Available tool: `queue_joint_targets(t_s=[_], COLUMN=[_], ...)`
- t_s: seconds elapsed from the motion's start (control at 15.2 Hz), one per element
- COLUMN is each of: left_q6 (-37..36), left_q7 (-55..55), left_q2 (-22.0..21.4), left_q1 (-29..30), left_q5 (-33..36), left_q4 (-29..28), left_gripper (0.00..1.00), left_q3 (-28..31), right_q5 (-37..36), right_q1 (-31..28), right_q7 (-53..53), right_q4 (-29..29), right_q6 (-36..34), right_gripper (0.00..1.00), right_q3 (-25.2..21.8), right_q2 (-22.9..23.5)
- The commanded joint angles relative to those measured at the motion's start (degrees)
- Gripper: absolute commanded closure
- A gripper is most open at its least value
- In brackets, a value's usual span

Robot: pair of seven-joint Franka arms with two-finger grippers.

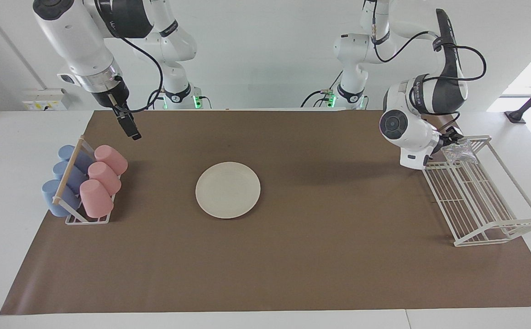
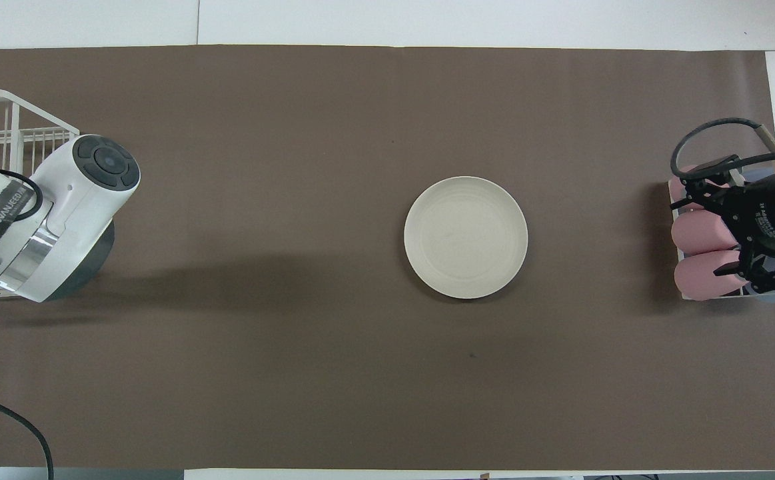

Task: Wipe plate with sponge
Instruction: 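Reach into the white rack and grasp the translucent sponge with the left gripper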

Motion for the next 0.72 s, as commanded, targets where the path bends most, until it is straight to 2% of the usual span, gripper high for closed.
queue_joint_targets(t_s=[0.0,0.13,0.2,0.26,0.33,0.46,0.66], left_q6=[0.3,0.3,0.1,-0.3,-0.5,-0.8,-0.8], left_q7=[-1.6,-1.6,-1.6,-1.7,-1.8,-3.0,-3.6], left_q2=[-2.5,-2.5,-2.5,-2.5,-2.5,-2.5,-2.4], left_q1=[0.5,0.5,0.5,0.5,0.5,0.5,0.5], left_q5=[1.3,1.3,1.3,1.3,1.3,1.3,1.3], left_q4=[-3.1,-3.1,-3.1,-3.0,-3.0,-2.9,-2.5], left_gripper=[0.11,0.22,0.33,0.55,0.72,0.99,1.00], left_q3=[-0.1,-0.1,0.0,-0.1,-0.1,-0.1,-0.1], right_q5=[3.7,3.8,3.8,3.8,3.8,3.8,3.5], right_q1=[-0.5,-0.1,0.8,2.1,2.8,5.2,9.7], right_q7=[1.7,8.9,11.6,13.2,15.4,21.1,27.7], right_q4=[-1.4,-1.4,-1.4,-1.4,-1.3,-0.8,0.6], right_q6=[0.5,0.4,0.2,0.1,0.1,0.0,0.0], right_gripper=[0.01,0.00,0.00,0.00,0.00,0.01,0.00], right_q3=[0.4,0.8,0.9,1.0,1.0,1.0,1.1], right_q2=[-1.4,-1.5,-1.5,-1.5,-1.5,-1.4,-1.3])
